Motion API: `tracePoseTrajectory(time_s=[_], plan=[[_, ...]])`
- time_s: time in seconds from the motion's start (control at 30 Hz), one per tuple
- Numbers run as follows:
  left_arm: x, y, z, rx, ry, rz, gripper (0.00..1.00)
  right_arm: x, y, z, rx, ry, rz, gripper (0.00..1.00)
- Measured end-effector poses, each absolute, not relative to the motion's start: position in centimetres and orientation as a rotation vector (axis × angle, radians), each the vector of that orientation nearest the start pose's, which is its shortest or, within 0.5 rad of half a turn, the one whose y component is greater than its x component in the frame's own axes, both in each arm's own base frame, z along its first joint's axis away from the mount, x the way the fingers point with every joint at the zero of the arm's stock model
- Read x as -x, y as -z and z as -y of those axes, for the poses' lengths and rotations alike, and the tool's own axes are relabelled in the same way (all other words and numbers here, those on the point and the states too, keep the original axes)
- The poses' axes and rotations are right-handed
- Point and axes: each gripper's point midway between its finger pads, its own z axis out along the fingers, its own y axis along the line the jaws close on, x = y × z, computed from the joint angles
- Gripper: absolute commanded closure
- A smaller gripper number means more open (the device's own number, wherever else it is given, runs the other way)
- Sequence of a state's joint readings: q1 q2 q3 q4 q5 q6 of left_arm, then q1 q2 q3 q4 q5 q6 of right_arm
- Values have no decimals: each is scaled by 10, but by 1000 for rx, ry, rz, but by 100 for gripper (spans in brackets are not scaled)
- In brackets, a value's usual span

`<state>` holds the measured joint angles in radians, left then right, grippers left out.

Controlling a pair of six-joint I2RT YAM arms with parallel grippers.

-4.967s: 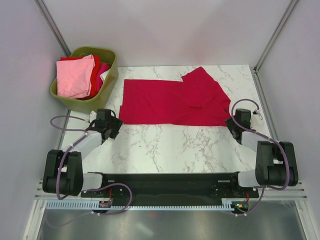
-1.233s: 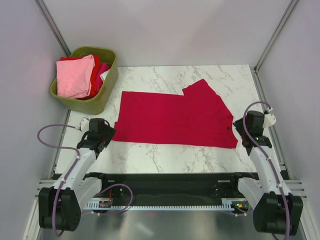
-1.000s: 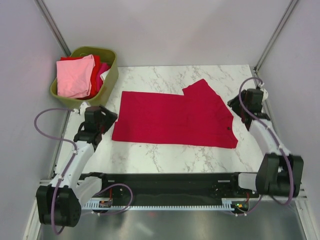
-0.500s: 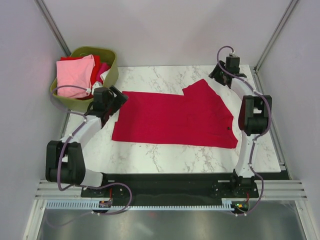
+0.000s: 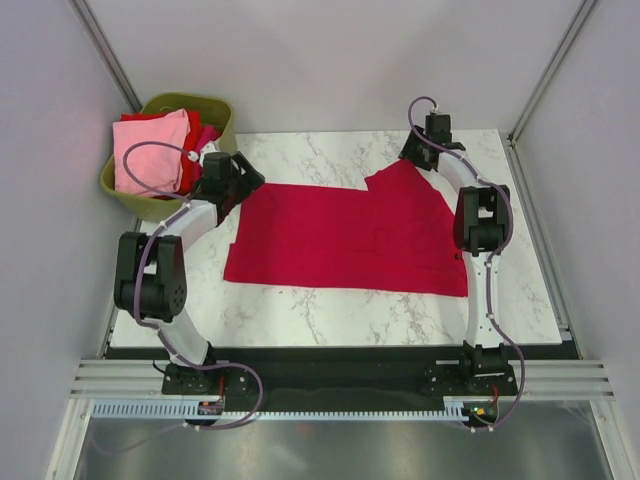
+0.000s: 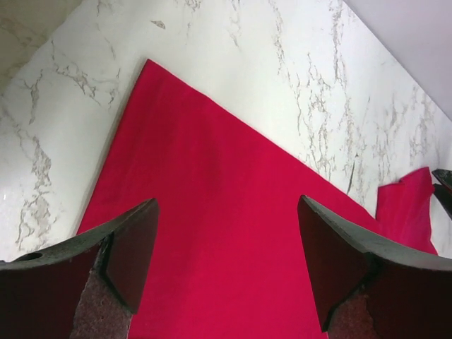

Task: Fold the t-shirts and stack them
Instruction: Fold the tshirt

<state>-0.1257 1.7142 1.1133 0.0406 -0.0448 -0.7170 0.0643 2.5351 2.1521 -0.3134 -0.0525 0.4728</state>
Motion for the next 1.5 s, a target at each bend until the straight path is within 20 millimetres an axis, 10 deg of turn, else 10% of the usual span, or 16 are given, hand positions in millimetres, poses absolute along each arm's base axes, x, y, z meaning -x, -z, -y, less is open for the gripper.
tracePoseTrajectory(time_s=[0.3,0.43,0.87,1.5], plan=[[-516,-107,84,632,420,-2093,19,-655,-33,-71,-426,-328,-2254,68],[-523,-103,83,578,385,-2108,20,-657,-29,-68,-437,-311,-2253,100],[-537,-54,70,585,191,-2200,38,-649,-28,-67,-468,-324,-2222,100],[-572,-49,51,655,-93,-2154,39,-636,-28,-69,-479,-358,-2205,100]])
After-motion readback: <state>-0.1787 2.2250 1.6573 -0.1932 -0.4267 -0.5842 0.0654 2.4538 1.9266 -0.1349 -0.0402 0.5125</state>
